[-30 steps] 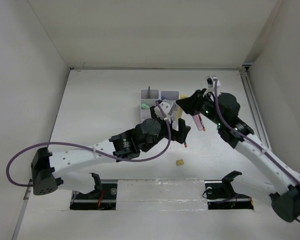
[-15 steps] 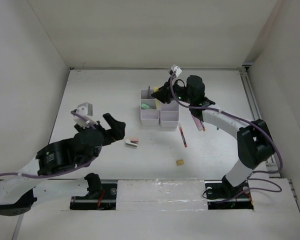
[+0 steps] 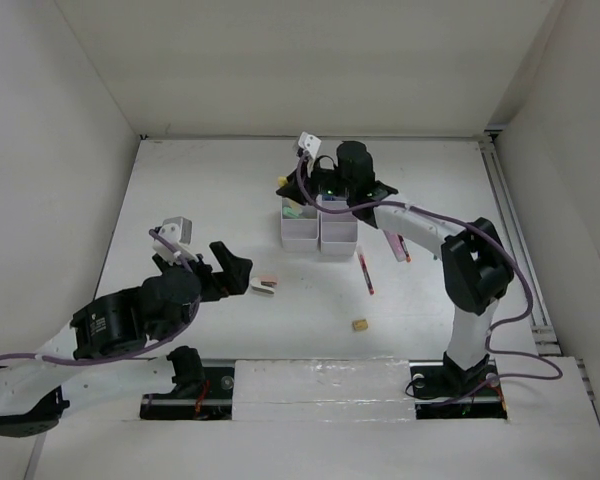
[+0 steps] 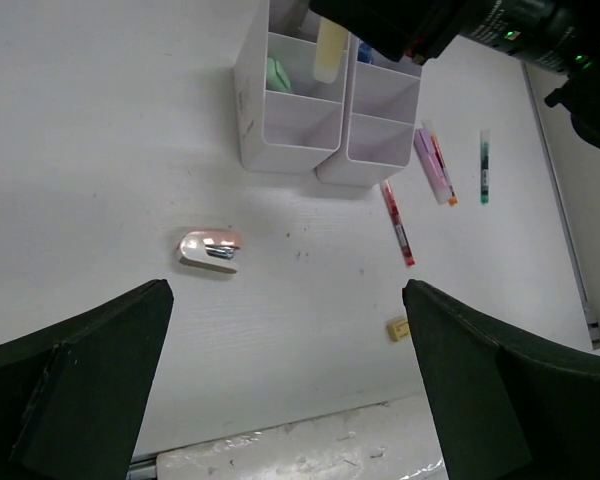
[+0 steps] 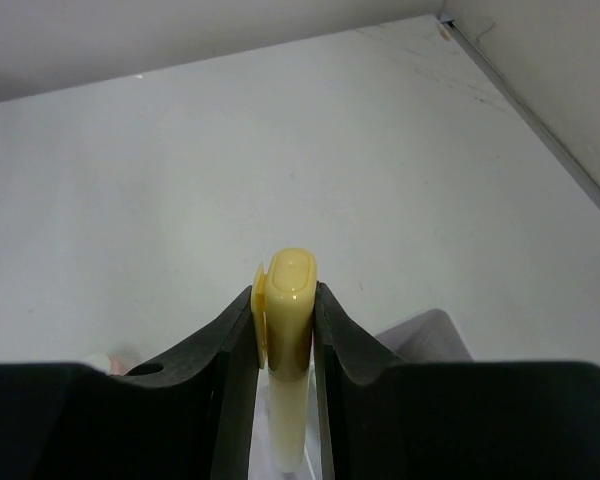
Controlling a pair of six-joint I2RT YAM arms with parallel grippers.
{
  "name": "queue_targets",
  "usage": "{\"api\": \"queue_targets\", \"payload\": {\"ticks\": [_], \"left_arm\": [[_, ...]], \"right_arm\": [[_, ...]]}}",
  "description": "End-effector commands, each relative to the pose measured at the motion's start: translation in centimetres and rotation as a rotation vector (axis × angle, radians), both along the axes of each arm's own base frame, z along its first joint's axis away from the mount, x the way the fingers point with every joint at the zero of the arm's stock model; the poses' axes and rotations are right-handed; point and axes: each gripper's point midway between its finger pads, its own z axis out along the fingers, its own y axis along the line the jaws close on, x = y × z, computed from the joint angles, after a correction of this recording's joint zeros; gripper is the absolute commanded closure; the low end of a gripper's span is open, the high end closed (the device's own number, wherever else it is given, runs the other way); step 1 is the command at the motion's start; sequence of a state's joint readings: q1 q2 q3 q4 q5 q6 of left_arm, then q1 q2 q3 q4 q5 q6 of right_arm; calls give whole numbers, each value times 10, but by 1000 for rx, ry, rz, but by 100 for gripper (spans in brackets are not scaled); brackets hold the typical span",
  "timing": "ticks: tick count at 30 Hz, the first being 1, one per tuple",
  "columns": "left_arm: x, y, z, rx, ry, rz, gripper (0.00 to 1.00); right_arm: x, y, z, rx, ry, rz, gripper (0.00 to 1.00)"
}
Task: Sort the stationery into containers
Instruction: Place the pen in the storage box.
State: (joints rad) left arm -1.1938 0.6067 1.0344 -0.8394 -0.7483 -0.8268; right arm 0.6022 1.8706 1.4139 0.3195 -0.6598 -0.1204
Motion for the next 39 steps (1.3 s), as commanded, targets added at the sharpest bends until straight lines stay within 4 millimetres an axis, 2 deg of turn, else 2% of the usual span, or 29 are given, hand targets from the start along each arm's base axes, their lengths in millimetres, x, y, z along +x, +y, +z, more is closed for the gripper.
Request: {"api": "queue_targets", "payload": {"ticks": [1,3,5,6,8,11,13,15,17,18,22,24,25,27,28,31,34,37,38,39], "left_arm": [[-1,-5,8,-30,-29,-42,0],[-1,-5,8,-38,-33,-42,0],[-2,-3,12,-57,-47,-45,0],[-3,-4,12,-59,-43,-54,0],[-5,-3,12,-69,-49,-65,0],[-6,-4,15,-80,-56,-77,0],[-7,-5,17,-90,-67,-89,0],[-8,-4,18,-94,-71,-100,0],[-8,-4,18,-94,-71,-100,0],[-10,-5,21,-112,-75,-108,0],[-10,-5,20,-106,-82,-123,0],[-10,-5,20,-106,-82,-123,0],[-11,-4,22,-114,-86,-122,0],[-12,-6,23,-124,-87,-131,0],[-12,-4,24,-125,-94,-133,0],[-12,-4,24,-125,-95,-133,0],[-13,-2,26,-133,-98,-133,0],[-13,-2,26,-133,-98,-133,0],[-14,-4,22,-126,-91,-142,0],[-13,-5,24,-135,-95,-142,0]], "right_arm": [[9,5,6,-37,-89,20,100],[14,6,8,-47,-104,12,100],[19,6,-5,-84,-93,9,100],[21,6,-3,-91,-103,2,100],[26,8,-13,-112,-92,6,100],[32,9,-18,-129,-103,-3,100],[36,4,-21,-139,-92,-20,100],[39,4,-28,-152,-92,-26,100],[37,2,-45,-171,-65,-23,100],[37,2,-45,-171,-65,-23,100],[35,-4,-58,-196,-42,-44,87],[33,-5,-56,-191,-48,-45,74],[31,-6,-51,-179,-51,-48,62],[27,-3,-44,-161,-61,-55,54],[24,-5,-41,-151,-55,-58,43],[19,-8,-36,-141,-55,-60,43],[10,-7,-6,-95,-102,-56,43],[-10,-11,27,-33,-124,-43,42],[-16,-14,31,-23,-120,-44,41],[-26,-20,55,18,-141,-49,37]]}}
